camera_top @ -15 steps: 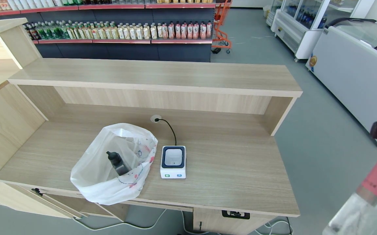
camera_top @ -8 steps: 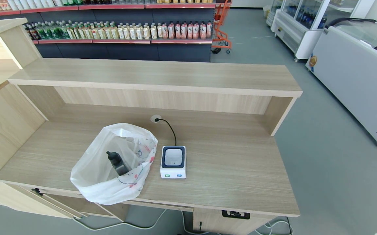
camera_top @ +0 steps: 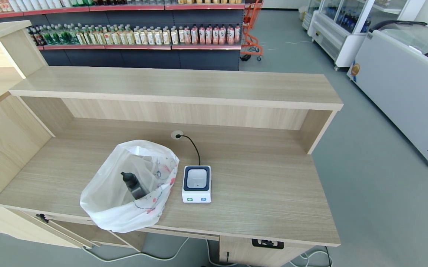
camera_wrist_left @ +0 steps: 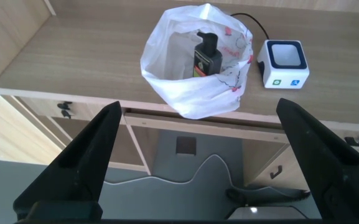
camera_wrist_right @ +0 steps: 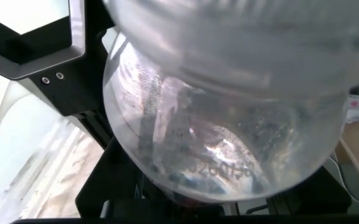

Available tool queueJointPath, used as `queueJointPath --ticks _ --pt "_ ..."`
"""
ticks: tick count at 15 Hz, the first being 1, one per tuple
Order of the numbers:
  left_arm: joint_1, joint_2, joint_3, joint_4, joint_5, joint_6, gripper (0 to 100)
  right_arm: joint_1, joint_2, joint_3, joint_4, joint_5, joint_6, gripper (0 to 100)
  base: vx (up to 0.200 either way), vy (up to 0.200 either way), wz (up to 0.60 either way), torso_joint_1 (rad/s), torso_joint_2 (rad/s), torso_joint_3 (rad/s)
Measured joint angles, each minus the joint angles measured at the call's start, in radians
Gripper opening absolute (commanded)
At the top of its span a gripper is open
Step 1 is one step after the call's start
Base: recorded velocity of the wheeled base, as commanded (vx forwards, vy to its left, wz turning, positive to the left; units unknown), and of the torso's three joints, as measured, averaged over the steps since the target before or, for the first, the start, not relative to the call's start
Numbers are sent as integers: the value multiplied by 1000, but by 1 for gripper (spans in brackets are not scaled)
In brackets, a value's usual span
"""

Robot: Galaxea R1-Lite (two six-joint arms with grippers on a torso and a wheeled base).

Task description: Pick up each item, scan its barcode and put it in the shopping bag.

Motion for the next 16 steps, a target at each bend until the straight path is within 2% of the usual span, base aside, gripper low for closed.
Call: queueJointPath --ticks 9,13,16 --pt "0 0 0 0 0 0 100 -37 -25 7 29 0 -2 0 0 0 0 0 0 0" --pt "0 0 0 0 0 0 100 -44 -19 10 38 -1 -45 0 0 0 0 0 0 0" --pt "0 0 0 0 0 0 100 -101 -13 11 182 -25 -216 0 0 0 0 0 0 0"
